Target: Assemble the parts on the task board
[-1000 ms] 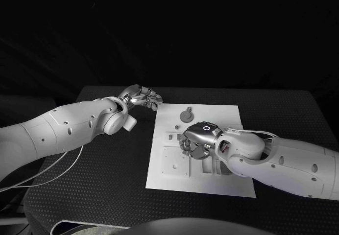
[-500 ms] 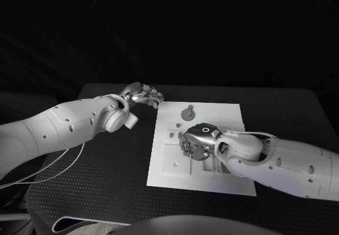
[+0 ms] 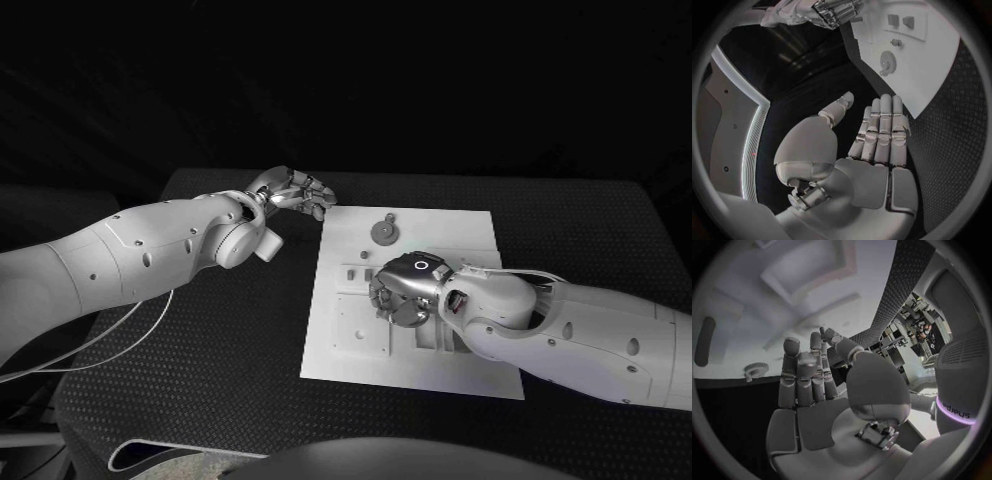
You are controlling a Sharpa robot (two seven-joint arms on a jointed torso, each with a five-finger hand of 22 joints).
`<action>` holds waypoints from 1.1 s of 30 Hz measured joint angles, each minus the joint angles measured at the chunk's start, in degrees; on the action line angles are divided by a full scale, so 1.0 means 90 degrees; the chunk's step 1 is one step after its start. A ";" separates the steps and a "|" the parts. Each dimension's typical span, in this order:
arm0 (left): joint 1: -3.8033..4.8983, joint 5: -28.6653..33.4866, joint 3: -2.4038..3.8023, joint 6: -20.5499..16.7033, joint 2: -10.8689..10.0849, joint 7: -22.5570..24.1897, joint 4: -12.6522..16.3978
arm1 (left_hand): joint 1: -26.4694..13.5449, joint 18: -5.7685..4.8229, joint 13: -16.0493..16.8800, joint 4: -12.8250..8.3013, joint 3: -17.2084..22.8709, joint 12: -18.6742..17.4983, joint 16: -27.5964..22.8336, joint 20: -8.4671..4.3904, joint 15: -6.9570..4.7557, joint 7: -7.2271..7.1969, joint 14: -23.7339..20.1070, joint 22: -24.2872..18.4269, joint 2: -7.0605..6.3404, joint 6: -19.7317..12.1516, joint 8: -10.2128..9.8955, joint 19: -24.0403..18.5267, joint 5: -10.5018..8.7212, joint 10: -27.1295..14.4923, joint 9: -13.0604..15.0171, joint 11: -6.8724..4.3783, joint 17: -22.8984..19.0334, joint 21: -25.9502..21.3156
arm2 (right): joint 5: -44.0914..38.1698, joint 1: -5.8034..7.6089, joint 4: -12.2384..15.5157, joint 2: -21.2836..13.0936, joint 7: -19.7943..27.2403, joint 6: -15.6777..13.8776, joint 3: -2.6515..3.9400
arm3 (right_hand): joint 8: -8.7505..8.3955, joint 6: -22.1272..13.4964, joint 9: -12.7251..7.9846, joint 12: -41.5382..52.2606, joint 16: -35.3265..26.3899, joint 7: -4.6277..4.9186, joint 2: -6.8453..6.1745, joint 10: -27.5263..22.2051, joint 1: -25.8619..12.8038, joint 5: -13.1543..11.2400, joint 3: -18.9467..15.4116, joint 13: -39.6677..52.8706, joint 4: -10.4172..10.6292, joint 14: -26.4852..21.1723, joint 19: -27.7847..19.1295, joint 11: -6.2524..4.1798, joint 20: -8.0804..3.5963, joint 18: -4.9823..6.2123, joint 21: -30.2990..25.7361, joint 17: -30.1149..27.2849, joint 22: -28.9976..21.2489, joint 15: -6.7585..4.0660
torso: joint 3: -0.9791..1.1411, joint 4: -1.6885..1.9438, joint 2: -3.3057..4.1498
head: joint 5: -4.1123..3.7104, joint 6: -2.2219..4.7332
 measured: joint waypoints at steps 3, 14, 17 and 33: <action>0.0000 0.0000 0.0000 0.0000 0.0000 0.0000 0.0000 | 0.0000 0.0000 0.0000 0.0000 0.0000 0.0000 -0.0025 0.0000 0.0000 0.0000 0.0000 0.0000 0.0000 0.0000 0.0000 0.0000 0.0000 0.0000 0.0004 0.0000 0.0007 0.0000 | -0.0005 -0.0007 -0.0008 0.0013 0.0001 0.0016 -0.0005 | 0.0000 -0.0001 0.0000 0.0000 0.0000 0.0000 0.0000 0.0000 0.0000 0.0000 0.0000 0.0000 0.0000 0.0000 0.0000 0.0000 0.0000 0.0000 0.0000 0.0000 0.0000 0.0000 | 0.0000 -0.0003 -0.0001 | 0.0004 -0.0005; 0.0000 0.0000 0.0000 0.0002 0.0001 -0.0001 0.0002 | 0.0000 0.0000 0.0000 0.0000 0.0000 0.0000 -0.0025 0.0000 0.0000 0.0000 0.0000 -0.0005 0.0000 0.0000 0.0000 0.0000 0.0000 0.0000 0.0003 0.0000 0.0014 0.0000 | -0.0012 -0.0032 -0.0068 0.0046 0.0010 0.0064 -0.0014 | -0.0005 0.0000 0.0018 -0.0001 0.0000 -0.0022 0.0000 0.0000 0.0000 -0.0002 -0.0001 0.0008 -0.0001 0.0002 -0.0002 0.0000 0.0002 0.0000 0.0000 0.0006 -0.0001 0.0002 | 0.0002 -0.0004 -0.0002 | 0.0023 -0.0049; 0.0000 0.0000 0.0000 0.0002 0.0000 -0.0001 0.0004 | 0.0000 0.0000 0.0000 0.0000 0.0000 0.0000 -0.0025 0.0000 0.0000 0.0000 0.0000 -0.0005 0.0000 0.0000 0.0000 0.0000 0.0000 0.0000 0.0003 0.0000 0.0014 0.0000 | -0.0012 -0.0030 -0.0098 0.0054 0.0024 0.0072 -0.0011 | -0.0006 0.0000 0.0022 -0.0007 0.0000 -0.0022 0.0000 0.0000 0.0000 0.0021 -0.0001 0.0007 -0.0001 0.0002 -0.0003 0.0000 0.0003 0.0000 0.0000 0.0006 -0.0001 0.0002 | 0.0002 -0.0004 -0.0002 | 0.0023 -0.0051; 0.0001 0.0000 0.0000 0.0003 0.0002 -0.0002 0.0009 | 0.0000 0.0000 0.0000 0.0000 0.0000 0.0000 -0.0025 0.0000 0.0000 0.0002 0.0000 -0.0010 0.0000 -0.0002 0.0000 0.0000 0.0000 0.0000 0.0002 0.0000 0.0025 0.0000 | -0.0027 -0.0091 -0.0208 0.0202 0.0064 0.0091 -0.0058 | 0.0002 -0.0020 0.0031 0.0003 0.0000 -0.0024 0.0008 0.0001 0.0008 0.0027 -0.0008 0.0032 -0.0008 -0.0014 -0.0012 0.0001 0.0012 0.0000 0.0000 0.0010 -0.0002 -0.0014 | -0.0002 -0.0001 -0.0002 | 0.0018 -0.0064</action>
